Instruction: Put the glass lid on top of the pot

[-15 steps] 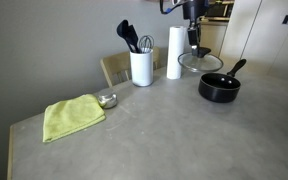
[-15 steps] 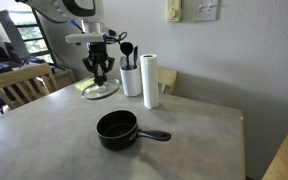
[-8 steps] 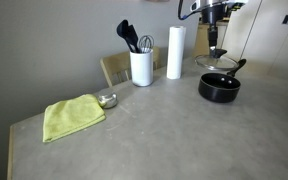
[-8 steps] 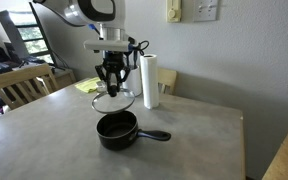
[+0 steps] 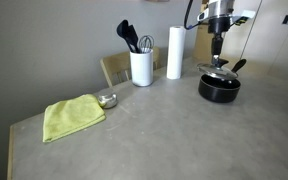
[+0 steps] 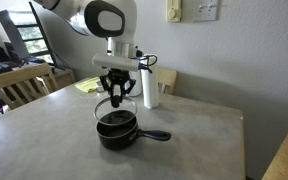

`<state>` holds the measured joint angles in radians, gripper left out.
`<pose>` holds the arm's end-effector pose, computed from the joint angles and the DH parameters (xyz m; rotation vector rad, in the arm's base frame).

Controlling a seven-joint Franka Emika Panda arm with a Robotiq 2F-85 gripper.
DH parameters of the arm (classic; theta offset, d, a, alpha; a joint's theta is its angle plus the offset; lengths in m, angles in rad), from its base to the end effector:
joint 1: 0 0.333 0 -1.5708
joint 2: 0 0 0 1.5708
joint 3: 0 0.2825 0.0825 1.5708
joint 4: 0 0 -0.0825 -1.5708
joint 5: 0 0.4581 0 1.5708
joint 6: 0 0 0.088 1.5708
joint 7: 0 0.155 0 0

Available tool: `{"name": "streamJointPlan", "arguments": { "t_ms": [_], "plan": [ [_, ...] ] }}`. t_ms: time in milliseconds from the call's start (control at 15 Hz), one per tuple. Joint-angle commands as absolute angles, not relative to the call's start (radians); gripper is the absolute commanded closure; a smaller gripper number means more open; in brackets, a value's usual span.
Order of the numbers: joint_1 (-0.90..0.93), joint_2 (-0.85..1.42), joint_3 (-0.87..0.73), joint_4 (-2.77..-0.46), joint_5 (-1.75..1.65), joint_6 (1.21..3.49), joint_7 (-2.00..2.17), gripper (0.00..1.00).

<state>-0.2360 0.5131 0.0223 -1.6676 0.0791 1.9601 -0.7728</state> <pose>0.6717 -0.1371 0.1738 -2.8580 -0.7592 0.2316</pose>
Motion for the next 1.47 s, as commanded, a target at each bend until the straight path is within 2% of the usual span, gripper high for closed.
{"name": "streamJointPlan", "arguments": {
  "t_ms": [0, 1400],
  "plan": [
    [-0.241, 0.516, 0.015, -1.709, 0.083, 2.008, -0.799, 0.88],
    [-0.219, 0.532, 0.000, -1.747, -0.068, 2.006, -0.791, 0.88]
  ]
}}
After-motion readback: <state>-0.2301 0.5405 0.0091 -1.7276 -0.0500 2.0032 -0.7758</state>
